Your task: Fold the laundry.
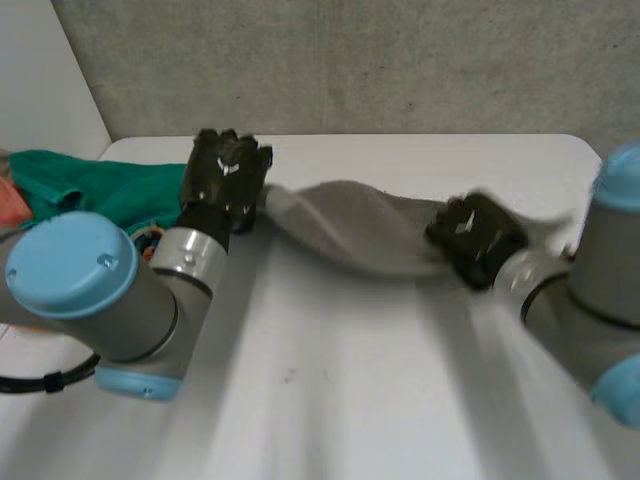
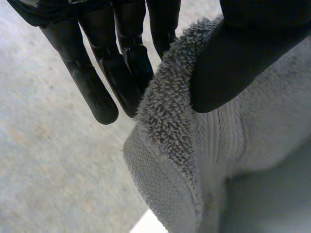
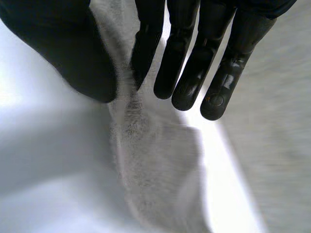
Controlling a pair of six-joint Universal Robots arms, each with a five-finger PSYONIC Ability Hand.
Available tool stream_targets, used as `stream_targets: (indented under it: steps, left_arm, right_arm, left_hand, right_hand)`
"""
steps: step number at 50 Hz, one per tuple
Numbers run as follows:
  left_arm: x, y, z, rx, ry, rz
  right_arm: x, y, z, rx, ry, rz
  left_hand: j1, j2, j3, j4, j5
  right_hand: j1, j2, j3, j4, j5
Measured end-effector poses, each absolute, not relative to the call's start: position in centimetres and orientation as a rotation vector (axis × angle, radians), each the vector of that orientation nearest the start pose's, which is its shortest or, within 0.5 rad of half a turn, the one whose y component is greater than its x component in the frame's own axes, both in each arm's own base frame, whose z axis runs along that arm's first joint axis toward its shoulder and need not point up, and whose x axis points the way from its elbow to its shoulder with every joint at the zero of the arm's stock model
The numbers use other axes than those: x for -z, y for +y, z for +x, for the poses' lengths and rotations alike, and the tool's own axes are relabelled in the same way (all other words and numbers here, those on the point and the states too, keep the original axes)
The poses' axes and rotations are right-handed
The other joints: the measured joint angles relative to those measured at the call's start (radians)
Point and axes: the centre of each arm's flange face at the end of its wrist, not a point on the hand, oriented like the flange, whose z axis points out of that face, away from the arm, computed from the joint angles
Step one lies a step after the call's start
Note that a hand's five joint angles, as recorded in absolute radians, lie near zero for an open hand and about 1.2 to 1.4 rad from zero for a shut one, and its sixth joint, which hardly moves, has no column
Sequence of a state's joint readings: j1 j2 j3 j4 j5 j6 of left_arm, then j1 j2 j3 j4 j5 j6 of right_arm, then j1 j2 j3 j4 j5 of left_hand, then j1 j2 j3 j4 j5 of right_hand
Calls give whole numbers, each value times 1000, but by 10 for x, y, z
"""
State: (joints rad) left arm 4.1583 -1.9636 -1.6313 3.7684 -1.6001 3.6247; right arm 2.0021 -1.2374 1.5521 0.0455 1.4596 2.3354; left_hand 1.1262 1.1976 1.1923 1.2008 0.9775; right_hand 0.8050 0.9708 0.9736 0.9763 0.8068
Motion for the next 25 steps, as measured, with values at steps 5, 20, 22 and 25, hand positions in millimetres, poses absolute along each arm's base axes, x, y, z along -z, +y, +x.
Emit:
stream_targets:
  steps: [5,20,22,25]
  left_arm:
    - [-208,-261,-312,2404,1821,997]
    - [-265,-241,-305,2497,1767,953]
    - [-279,-236,-304,2525,1757,942]
    - [-296,-227,-305,2561,1750,937]
  right_arm:
    - [-181,-244,276,1768,2156,-1564]
    - [-194,-302,225,1781,2300,-797]
    - [-193,-300,210,1667,2331,-674]
    - [-188,-293,203,1571,2356,-612]
  left_hand:
    - [0,0,0,0,0]
    - [0,0,0,0,0]
    - [0,0,0,0,0]
    - [0,0,0,0,0]
  right_hand:
    - [-377,-482,-473,-473,-477]
    - [-524,-635,-674,-664,-688]
    - [-524,-636,-678,-664,-688]
    - [-524,-636,-678,-664,-687]
